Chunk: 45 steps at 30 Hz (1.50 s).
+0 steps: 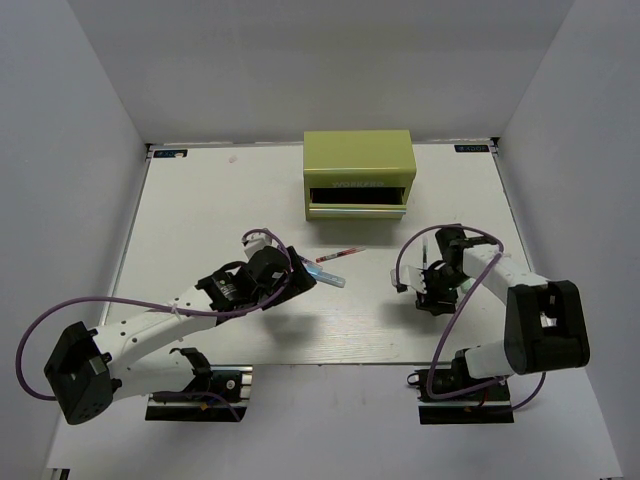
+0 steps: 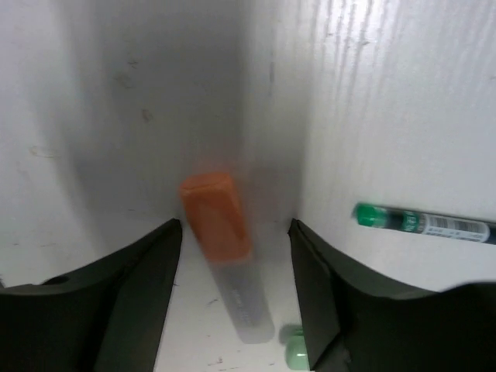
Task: Sort the stationery into containers
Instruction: Pick up the pen from the center of the board, then place the pen in the drawer.
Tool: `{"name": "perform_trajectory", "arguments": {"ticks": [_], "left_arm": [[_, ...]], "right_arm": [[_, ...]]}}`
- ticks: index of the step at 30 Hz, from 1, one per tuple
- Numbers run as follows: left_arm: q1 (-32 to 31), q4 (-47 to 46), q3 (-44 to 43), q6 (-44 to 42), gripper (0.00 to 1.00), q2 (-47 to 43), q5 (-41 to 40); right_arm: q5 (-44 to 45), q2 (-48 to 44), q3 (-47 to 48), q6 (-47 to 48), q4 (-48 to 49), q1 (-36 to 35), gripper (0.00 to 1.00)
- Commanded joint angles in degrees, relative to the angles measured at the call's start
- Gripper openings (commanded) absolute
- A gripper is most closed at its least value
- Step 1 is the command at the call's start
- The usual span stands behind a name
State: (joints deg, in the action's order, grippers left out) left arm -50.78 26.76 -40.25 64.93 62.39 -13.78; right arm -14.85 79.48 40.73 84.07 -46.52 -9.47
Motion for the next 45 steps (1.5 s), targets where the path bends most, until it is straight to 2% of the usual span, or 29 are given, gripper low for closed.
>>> {"name": "perform_trajectory", "arguments": {"ticks": [1,3,6,7,11,13,15,16,18,21,26,32,38,45], "left_arm": [[0.2,-0.4,-2.6,-0.2,0.99,-0.3,0.8],[0.2,-0.4,-2.6,0.5,0.99,-0.3,0.8],[0.2,-0.4,-2.6,1.7,0.99,-0.3,0.8],[0.2,-0.4,-2.6,1.7,0.99,-0.3,0.8],[0.2,-1.0,-2.6,3.7,0.99,1.0,0.8],[0.2,-1.7,-2.6,5.6,0.99,1.7,0.8],[0.2,-2.2,-2.6,7.6,0.99,3.6,1.4],[0.2,-2.9,-2.6,8.1,0.99,4.1,1.4],[0.2,-3.6,-3.2,10.0,0.96,5.8,2.0],[0.2,-4.2,-3.2,11.4,0.95,7.4,2.5],[0.2,-4.2,-4.4,13.3,0.91,10.2,2.5],[0.2,-4.3,-4.4,14.9,0.9,10.2,2.5],[0.2,-4.8,-3.3,15.9,0.89,10.2,1.4],[0.2,-4.8,-3.3,16.5,0.89,10.2,1.4]], "right_arm": [[1.4,3.2,1.5,2.6,-0.1,0.5,0.6],[1.0,4.5,1.6,3.0,-2.1,0.7,0.55],[0.0,4.1,1.5,3.5,-5.1,0.7,0.34],[-0.4,4.0,1.3,4.3,-5.8,0.8,0.23],[-4.3,-0.1,4.1,6.2,-11.6,0.2,0.04],[-10.0,-3.0,6.7,6.5,-17.2,-0.1,0.02],[-14.8,-4.0,14.4,5.8,-20.9,-0.7,0.01],[-17.5,-4.0,21.4,5.3,-22.6,-1.5,0.01],[-21.0,-2.9,25.8,2.4,-23.2,-2.4,0.01],[-26.1,-1.2,37.6,-4.2,-19.7,-4.3,0.01],[-29.0,4.7,46.9,-22.7,-3.6,-8.8,0.02],[-25.1,11.0,51.6,-29.3,9.0,-13.2,0.04],[-18.7,13.6,47.9,-30.4,20.6,-15.6,0.04],[-14.2,16.1,46.1,-25.8,23.2,-15.6,0.06]]}}
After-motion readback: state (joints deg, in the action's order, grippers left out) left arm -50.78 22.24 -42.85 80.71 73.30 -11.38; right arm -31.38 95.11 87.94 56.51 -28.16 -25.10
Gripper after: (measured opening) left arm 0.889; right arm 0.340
